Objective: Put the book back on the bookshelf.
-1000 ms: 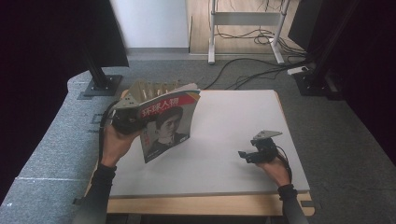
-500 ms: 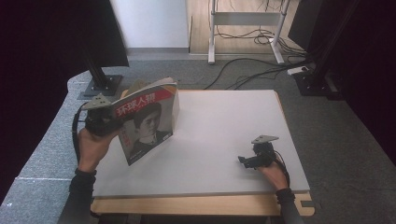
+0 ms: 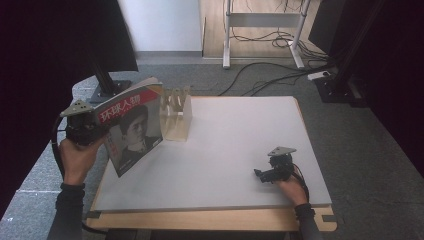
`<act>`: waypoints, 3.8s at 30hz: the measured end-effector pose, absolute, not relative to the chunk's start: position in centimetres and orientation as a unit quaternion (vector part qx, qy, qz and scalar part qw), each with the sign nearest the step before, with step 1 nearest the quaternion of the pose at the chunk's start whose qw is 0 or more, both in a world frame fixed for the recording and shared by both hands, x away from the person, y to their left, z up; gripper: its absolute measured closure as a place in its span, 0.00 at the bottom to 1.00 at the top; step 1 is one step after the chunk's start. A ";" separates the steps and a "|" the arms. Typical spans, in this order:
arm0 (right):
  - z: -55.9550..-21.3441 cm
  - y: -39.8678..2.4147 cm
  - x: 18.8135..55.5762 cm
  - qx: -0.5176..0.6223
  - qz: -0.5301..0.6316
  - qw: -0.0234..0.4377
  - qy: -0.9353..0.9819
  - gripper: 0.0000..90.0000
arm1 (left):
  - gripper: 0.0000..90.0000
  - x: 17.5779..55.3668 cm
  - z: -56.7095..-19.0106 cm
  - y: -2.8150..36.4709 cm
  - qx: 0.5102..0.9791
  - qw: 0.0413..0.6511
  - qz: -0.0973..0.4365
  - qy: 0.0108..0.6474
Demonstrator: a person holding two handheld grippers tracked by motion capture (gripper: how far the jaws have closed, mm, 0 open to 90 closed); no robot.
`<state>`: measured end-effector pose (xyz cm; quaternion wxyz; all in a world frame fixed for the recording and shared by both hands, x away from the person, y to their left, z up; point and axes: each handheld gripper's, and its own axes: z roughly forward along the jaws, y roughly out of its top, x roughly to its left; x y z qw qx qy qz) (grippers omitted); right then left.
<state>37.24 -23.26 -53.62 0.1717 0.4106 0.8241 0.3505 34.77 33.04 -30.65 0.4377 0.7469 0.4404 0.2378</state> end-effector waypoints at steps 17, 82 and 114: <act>-53.6 -23.3 37.2 0.411 0.350 0.171 0.824 0.00 | 0.97 40.1 -32.3 32.1 0.716 0.438 0.255 0.480; -53.6 -23.3 37.3 0.409 0.350 0.172 0.825 0.00 | 0.23 42.3 -35.5 34.9 0.697 0.445 0.263 0.497; -53.6 -23.2 37.3 0.410 0.350 0.172 0.825 0.00 | 0.00 33.0 -36.3 32.2 0.762 0.420 0.242 0.430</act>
